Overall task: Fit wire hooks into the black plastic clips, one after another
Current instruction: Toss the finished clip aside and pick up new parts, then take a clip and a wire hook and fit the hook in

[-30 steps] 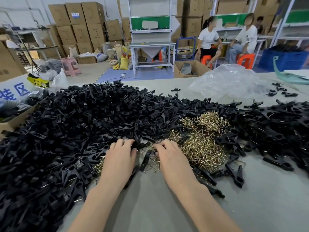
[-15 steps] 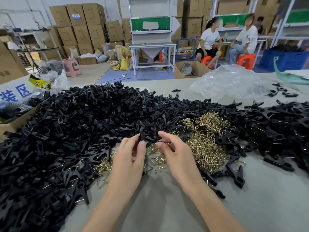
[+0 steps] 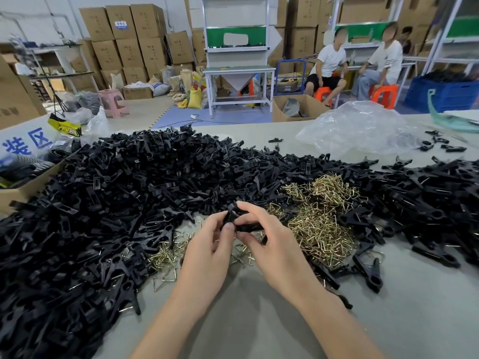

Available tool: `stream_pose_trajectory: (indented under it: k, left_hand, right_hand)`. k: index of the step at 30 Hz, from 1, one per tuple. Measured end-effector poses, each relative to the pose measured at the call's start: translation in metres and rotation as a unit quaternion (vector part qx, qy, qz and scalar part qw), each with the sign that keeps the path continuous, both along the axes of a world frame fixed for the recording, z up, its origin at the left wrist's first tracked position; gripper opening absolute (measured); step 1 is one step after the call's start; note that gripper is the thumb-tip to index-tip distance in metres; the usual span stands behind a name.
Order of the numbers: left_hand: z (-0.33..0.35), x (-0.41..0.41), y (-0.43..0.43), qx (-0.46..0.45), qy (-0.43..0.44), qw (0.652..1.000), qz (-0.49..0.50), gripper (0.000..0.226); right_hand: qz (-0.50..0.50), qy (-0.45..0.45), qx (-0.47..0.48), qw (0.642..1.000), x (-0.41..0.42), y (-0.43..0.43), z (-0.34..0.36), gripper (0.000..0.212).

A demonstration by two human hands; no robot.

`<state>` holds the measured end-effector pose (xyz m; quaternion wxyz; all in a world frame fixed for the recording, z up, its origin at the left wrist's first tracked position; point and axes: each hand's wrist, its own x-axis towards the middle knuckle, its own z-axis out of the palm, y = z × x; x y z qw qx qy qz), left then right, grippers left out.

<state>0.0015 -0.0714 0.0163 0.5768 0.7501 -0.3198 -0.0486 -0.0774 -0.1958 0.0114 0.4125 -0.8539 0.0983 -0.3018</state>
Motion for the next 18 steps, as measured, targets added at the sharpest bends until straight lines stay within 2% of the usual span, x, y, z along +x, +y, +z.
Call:
stream_pose_trajectory:
  k: [3, 5, 10, 14, 16, 18]
  left_hand:
    - [0.004, -0.001, -0.002, -0.040, 0.101, 0.994, -0.022, 0.021]
    - [0.007, 0.000, -0.002, -0.069, 0.132, 0.989, -0.023, 0.020]
    - [0.008, 0.003, 0.000, -0.066, 0.105, 0.992, -0.013, 0.020]
    - [0.009, 0.003, -0.001, -0.061, 0.105, 0.993, -0.003, 0.020]
    - [0.009, 0.002, 0.000, -0.055, 0.092, 0.994, 0.004, 0.019]
    - [0.008, 0.002, 0.000, -0.035, 0.052, 0.998, 0.031, 0.015]
  right_hand:
    - [0.013, 0.001, 0.041, 0.999, -0.001, 0.000, 0.002, 0.061]
    - [0.011, 0.004, 0.041, 0.999, -0.002, -0.002, 0.002, 0.062]
    - [-0.014, 0.016, -0.022, 1.000, 0.001, -0.003, 0.000, 0.061]
    - [-0.037, 0.046, -0.103, 0.993, 0.002, -0.006, -0.006, 0.042]
    - [-0.066, 0.036, -0.077, 0.994, 0.002, -0.008, -0.007, 0.028]
    - [-0.084, 0.001, -0.006, 0.996, 0.002, -0.010, -0.004, 0.021]
